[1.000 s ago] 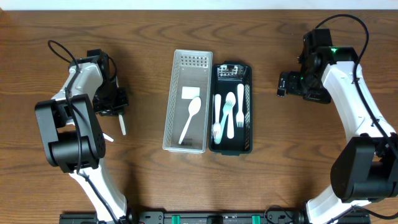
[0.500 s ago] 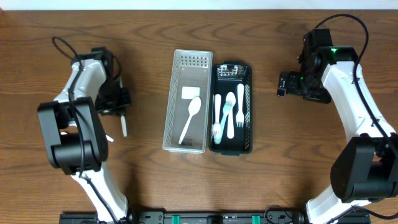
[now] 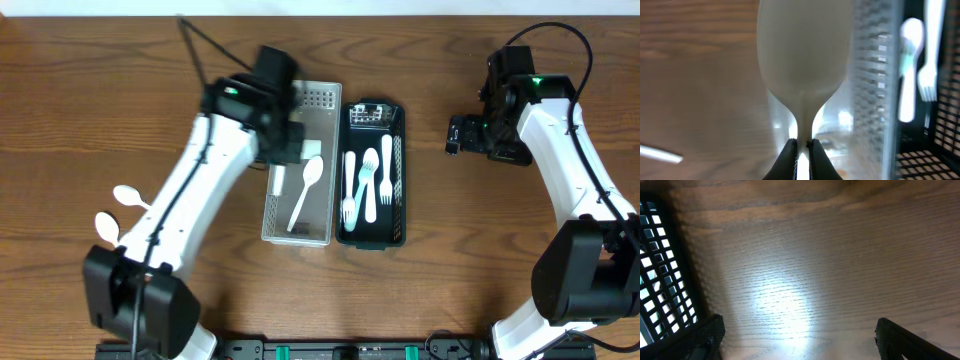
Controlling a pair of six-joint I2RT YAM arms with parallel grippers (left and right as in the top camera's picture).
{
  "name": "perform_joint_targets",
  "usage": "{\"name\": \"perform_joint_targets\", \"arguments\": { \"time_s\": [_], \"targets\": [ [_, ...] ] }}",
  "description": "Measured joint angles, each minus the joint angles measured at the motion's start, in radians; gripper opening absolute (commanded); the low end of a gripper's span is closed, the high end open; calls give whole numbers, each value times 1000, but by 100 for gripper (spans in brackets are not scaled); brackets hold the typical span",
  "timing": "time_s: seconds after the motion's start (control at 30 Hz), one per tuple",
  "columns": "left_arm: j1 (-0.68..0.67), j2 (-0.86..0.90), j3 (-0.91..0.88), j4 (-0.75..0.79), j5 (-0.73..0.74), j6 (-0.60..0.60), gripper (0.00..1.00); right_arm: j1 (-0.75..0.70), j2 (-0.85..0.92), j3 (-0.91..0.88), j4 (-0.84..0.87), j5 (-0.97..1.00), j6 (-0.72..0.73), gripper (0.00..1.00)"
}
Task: Pack container
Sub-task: 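Place the second spoon into the white basket and release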
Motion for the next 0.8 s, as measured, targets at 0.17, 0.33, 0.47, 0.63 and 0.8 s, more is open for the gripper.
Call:
{"name": "perform_joint_targets", "arguments": {
  "time_s": [0.17, 0.33, 0.47, 0.63, 0.8],
  "targets": [
    [-59, 64, -2, 46, 0, -19, 8, 0, 0, 0, -2, 0, 0, 99],
    [-56, 152, -3, 58, -1, -33, 38, 0, 0, 0, -6, 0, -5, 99],
    [-56, 193, -10, 58, -2, -42, 48, 0, 0, 0, -6, 0, -7, 99],
    [-55, 182, -6, 31, -29, -40, 49, 0, 0, 0, -6, 0, -7, 99],
    [-20, 67, -3, 9, -106, -42, 49, 0, 0, 0, -6, 0, -8, 99]
  ]
}}
